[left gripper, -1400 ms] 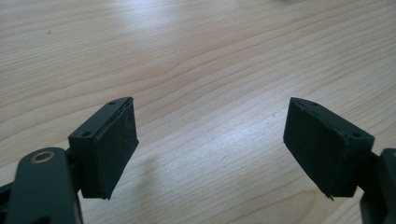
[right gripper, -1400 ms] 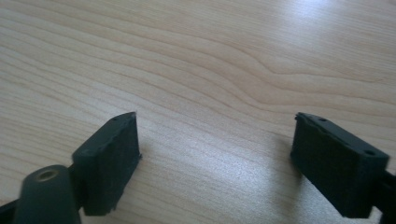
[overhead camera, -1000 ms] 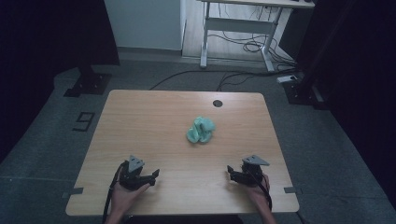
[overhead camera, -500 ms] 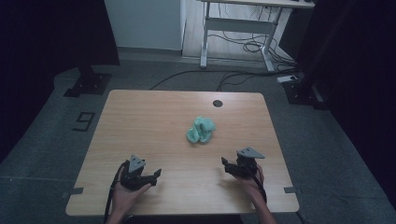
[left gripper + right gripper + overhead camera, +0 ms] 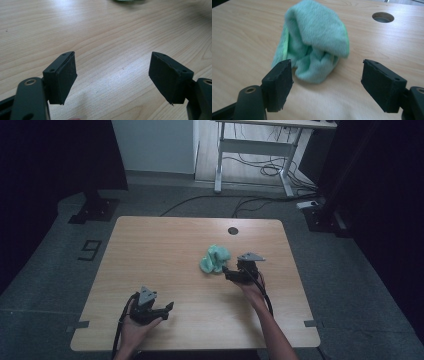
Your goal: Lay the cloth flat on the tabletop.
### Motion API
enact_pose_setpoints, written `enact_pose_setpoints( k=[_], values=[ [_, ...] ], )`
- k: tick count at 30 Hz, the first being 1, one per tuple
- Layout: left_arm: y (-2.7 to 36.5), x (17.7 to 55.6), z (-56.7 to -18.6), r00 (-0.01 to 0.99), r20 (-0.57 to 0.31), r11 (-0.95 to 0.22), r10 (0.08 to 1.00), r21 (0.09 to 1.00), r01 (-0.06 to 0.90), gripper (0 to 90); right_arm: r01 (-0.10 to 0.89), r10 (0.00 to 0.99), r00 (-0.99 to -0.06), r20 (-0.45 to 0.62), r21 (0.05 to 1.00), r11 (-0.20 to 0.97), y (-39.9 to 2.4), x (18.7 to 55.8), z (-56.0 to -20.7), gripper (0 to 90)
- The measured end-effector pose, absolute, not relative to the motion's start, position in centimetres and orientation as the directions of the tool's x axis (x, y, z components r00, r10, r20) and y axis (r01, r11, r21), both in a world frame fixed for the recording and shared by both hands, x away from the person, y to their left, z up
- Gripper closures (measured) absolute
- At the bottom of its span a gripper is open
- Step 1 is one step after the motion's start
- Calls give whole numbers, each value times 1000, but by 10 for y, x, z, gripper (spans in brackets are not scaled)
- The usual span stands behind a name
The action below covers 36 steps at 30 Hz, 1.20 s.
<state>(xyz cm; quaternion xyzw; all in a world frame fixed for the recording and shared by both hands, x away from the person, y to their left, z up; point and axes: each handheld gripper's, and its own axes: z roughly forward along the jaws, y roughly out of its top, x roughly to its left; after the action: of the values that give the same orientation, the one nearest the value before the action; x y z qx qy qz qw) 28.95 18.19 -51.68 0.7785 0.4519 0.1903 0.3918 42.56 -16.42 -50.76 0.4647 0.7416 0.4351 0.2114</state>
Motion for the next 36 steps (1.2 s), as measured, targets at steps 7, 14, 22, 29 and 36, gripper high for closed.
enact_pose_setpoints(
  k=[7,14,22,29,36],
  values=[
    [183,291,-519,516,-57,-286,854,778,559,224,522,869,-483,107,832,188,-154,448,-507,241],
    [183,291,-519,522,-52,-291,851,781,552,223,509,855,-509,99,835,207,-140,467,-507,237],
    [185,291,-520,518,-51,-291,854,779,555,223,552,860,-498,112,805,215,-128,488,-519,313],
    [184,291,-521,521,-46,-297,852,778,554,223,566,862,-498,101,790,234,-124,495,-530,538],
    [180,291,-523,527,-36,-311,849,773,553,224,600,863,-490,123,766,231,-128,497,-535,678]
  ],
)
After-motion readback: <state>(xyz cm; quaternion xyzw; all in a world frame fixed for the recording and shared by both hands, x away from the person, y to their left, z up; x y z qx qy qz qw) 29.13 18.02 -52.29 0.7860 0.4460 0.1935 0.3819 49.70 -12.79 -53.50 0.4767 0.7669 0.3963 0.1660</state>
